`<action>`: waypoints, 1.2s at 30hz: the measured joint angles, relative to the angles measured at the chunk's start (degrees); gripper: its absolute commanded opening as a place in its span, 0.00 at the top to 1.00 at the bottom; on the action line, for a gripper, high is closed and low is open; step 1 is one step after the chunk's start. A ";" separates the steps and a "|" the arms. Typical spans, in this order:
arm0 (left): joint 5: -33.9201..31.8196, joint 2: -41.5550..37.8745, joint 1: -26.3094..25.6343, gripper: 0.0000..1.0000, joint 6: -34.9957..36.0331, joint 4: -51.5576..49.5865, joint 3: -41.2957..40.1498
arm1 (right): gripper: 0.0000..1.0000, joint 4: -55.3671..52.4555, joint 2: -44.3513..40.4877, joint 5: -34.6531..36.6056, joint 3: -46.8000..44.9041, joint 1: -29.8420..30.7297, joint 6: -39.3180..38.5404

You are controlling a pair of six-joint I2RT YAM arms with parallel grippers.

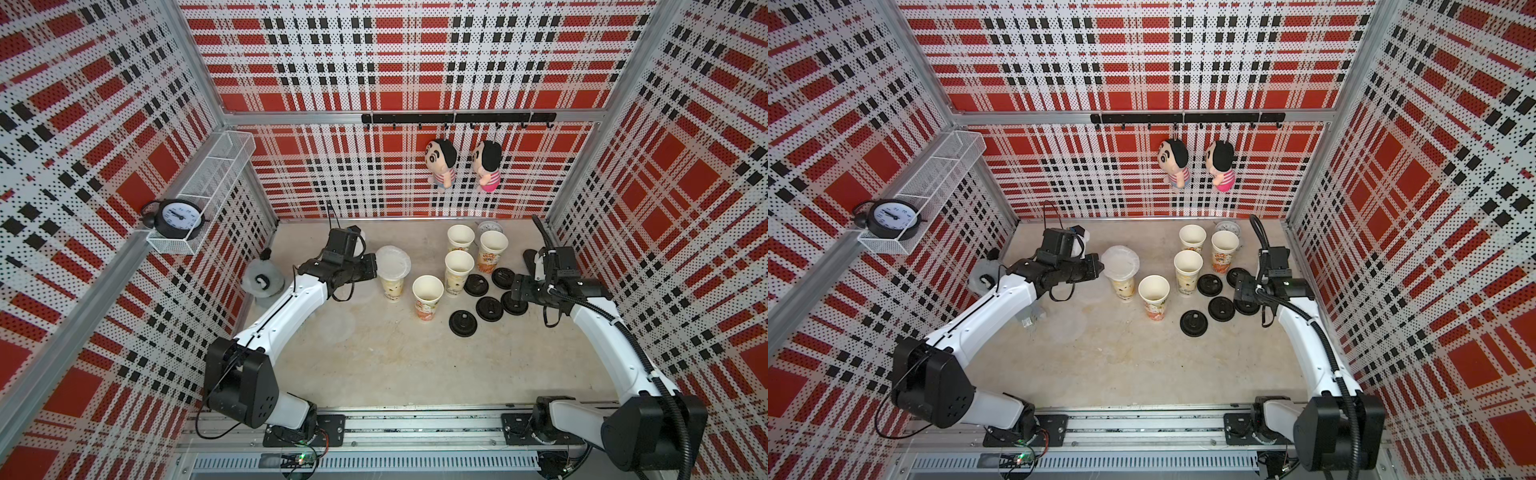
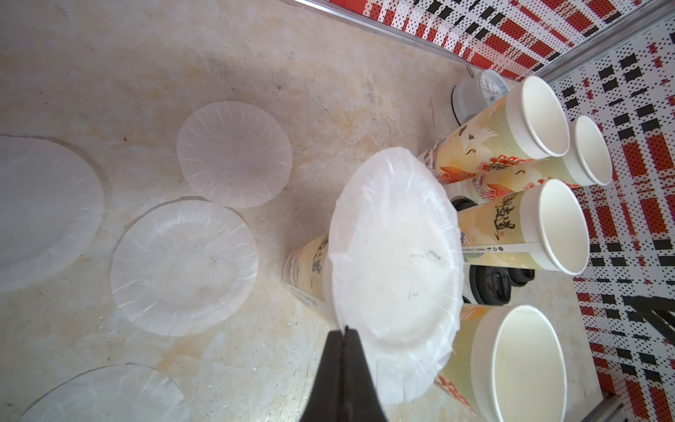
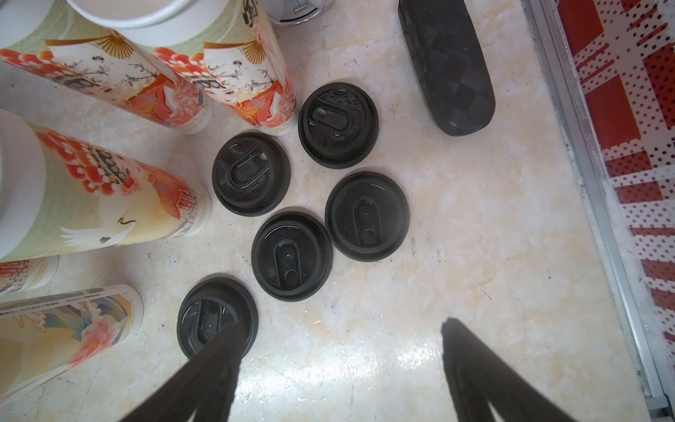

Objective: Put the leak-proof paper on the milk tea cups
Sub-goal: Place the leak-proof paper at the cup.

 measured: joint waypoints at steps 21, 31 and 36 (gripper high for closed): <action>0.39 0.11 0.17 0.75 1.01 -0.11 0.00 | 0.11 0.00 0.00 0.00 -0.09 0.00 -0.17; -0.17 0.11 0.55 0.43 1.27 -1.16 0.31 | 0.09 0.00 0.52 -0.20 -0.09 0.00 -0.15; -1.29 -0.24 0.74 0.23 1.77 -2.80 2.27 | 0.08 -0.02 2.01 -0.17 -0.57 0.00 0.85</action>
